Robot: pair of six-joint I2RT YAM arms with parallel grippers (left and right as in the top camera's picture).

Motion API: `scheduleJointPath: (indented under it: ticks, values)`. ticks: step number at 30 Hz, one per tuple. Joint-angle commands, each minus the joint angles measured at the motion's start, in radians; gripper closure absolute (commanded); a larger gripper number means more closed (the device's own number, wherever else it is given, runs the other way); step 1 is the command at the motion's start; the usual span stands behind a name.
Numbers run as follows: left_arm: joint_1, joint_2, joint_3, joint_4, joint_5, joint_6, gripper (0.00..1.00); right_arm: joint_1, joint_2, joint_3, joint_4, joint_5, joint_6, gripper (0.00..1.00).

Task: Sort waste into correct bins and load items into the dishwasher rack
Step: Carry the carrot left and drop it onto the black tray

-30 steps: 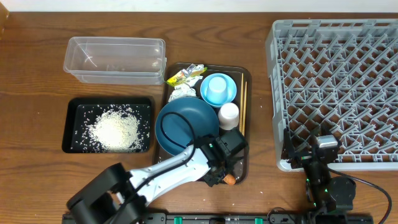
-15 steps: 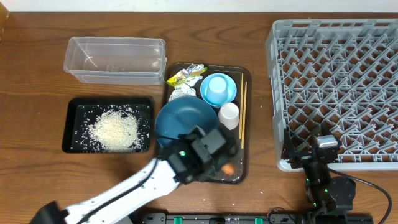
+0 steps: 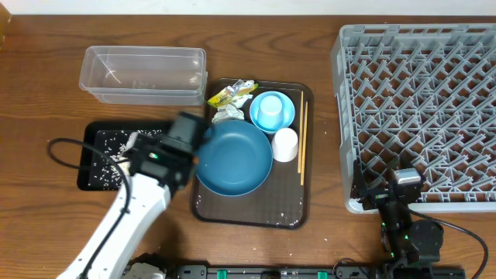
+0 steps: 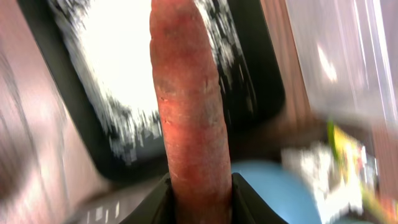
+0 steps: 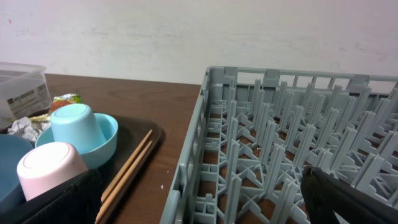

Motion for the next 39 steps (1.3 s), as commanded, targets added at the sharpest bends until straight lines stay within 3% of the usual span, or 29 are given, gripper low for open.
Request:
scheduleJointPath:
  ticks: [1, 7, 11, 17, 24, 28, 35, 39]
  values:
    - [0.137, 0.060, 0.010, 0.045, -0.051, 0.108, 0.73, -0.011, -0.002, -0.001, -0.004, 0.002, -0.011, 0.01]
    - [0.290, 0.166, 0.010, 0.158, 0.005, 0.221, 0.73, -0.011, -0.002, -0.001, -0.004, 0.002, -0.011, 0.01]
    - [0.340, 0.237, 0.010, 0.187, 0.046, 0.233, 0.71, -0.011, -0.002, -0.001, -0.004, 0.002, -0.011, 0.01]
    - [0.356, 0.302, 0.010, 0.198, 0.046, 0.247, 0.65, -0.011, -0.002, -0.001, -0.004, 0.002, -0.011, 0.01]
    - [0.356, 0.306, 0.010, 0.194, 0.047, 0.251, 0.65, -0.011, -0.002, -0.001, -0.004, 0.002, -0.011, 0.01]
    - [0.356, 0.285, 0.013, 0.194, 0.063, 0.328, 0.65, -0.011, -0.002, -0.001, -0.004, 0.002, -0.011, 0.01]
    - [0.356, 0.140, 0.017, 0.195, 0.218, 0.413, 0.40, -0.011, -0.002, -0.001, -0.004, 0.002, -0.011, 0.01]
    - [0.349, 0.028, 0.017, 0.249, 0.407, 0.571, 0.36, -0.011, -0.002, -0.001, -0.004, 0.002, -0.011, 0.01]
